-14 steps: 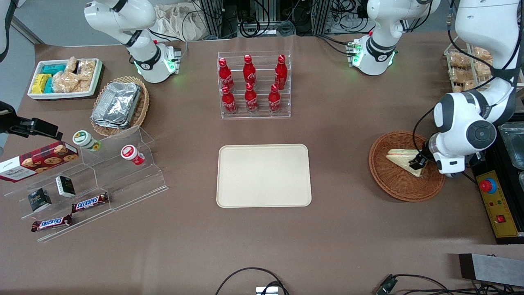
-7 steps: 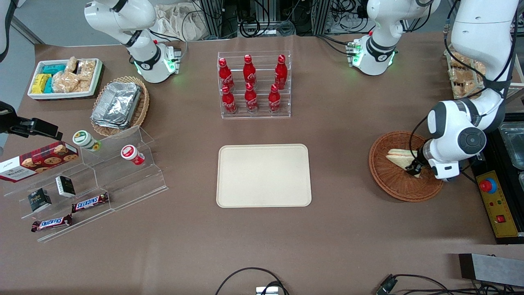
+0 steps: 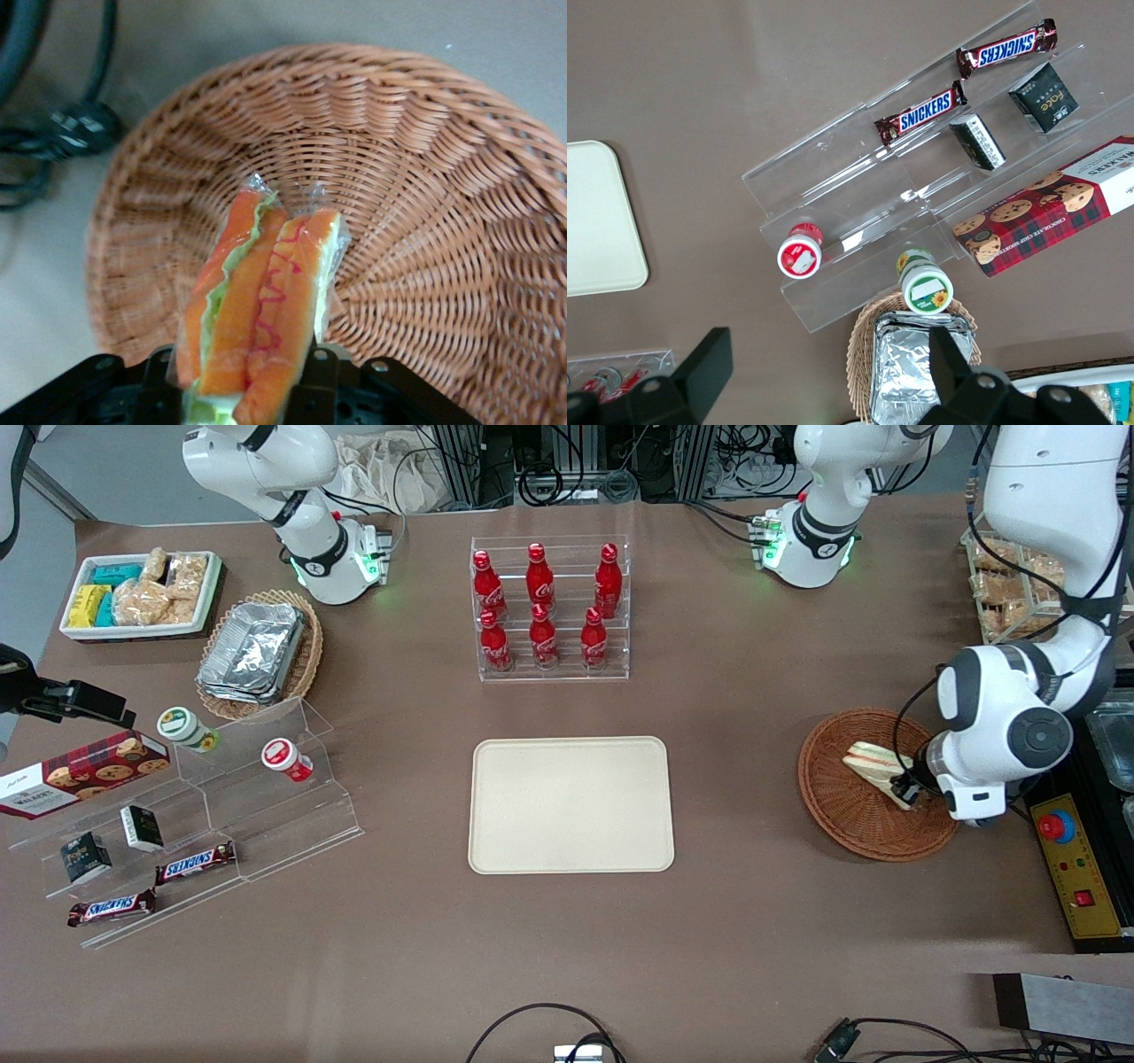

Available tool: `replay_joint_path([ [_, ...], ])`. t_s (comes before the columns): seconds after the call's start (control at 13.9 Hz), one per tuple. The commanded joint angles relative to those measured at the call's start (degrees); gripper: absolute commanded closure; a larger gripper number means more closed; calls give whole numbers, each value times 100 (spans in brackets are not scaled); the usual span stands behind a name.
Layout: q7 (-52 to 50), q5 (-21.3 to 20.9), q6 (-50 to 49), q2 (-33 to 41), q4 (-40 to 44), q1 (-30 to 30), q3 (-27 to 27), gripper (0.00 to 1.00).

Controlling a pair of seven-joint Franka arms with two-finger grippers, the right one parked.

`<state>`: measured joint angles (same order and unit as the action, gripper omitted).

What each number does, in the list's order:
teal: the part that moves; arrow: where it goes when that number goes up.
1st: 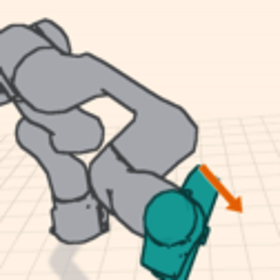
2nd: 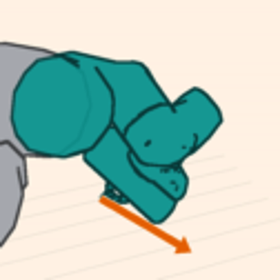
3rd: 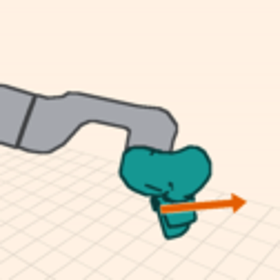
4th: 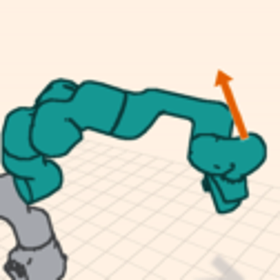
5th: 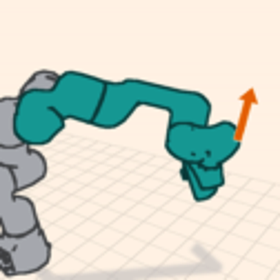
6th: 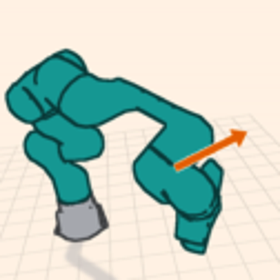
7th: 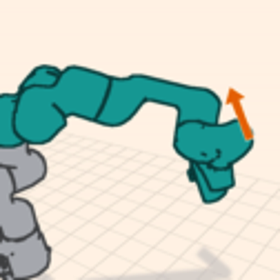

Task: Place sandwich from basket to tray
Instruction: 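Lift the sandwich out of the basket with the left gripper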

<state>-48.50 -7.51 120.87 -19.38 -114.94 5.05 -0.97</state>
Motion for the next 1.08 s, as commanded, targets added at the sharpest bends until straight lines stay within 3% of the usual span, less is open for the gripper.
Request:
replay_joint_path([
  [0.0, 734, 48, -1063, 57, 796, 13, -166, 100],
  [0.43, 2607, 57, -2612, -22, 2614, -75, -1263, 100],
  [0.72, 2041, 233, -2438, -609, 3213, -389, -2301, 100],
  [0.87, 1696, 163, -1930, -1101, 3267, -1082, -2312, 100],
  [1.01, 1686, 197, -1542, -1549, 3276, -1331, -2311, 100],
])
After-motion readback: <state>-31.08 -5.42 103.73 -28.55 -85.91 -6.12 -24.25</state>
